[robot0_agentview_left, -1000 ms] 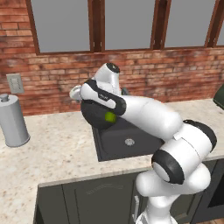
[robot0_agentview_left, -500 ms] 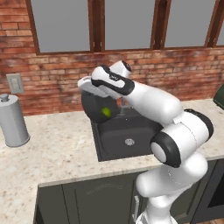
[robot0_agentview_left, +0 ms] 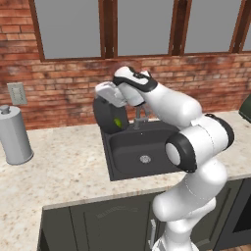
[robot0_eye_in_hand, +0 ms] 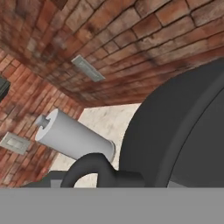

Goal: Dump the lime from the pot into the sink. Then turn on the water and wash the lime. Then turn off the water and put the lime back in the pot.

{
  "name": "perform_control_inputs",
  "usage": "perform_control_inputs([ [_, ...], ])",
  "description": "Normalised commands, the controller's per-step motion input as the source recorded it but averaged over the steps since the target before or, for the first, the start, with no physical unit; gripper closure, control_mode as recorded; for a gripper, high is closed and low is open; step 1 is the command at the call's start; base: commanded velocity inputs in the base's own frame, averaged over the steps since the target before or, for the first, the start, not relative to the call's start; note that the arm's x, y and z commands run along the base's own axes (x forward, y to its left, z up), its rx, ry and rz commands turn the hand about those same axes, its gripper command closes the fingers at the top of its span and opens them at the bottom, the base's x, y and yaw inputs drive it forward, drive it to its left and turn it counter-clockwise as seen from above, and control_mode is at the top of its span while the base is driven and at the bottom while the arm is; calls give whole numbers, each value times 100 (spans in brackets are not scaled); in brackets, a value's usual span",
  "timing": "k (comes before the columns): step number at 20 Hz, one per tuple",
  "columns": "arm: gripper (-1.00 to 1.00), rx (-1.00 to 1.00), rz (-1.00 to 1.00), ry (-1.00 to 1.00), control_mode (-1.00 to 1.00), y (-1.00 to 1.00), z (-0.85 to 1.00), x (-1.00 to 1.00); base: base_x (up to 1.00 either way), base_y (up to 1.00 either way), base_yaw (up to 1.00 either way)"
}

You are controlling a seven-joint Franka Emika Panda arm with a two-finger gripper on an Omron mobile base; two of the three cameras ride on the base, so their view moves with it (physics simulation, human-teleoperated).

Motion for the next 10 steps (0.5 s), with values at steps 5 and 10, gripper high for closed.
perform_control_inputs([
  [5, 100, 11, 3, 0, -100, -21, 4, 7, 0, 0, 0],
  [10, 100, 11, 2, 0, -100, -20, 11, 2, 0, 0, 0],
])
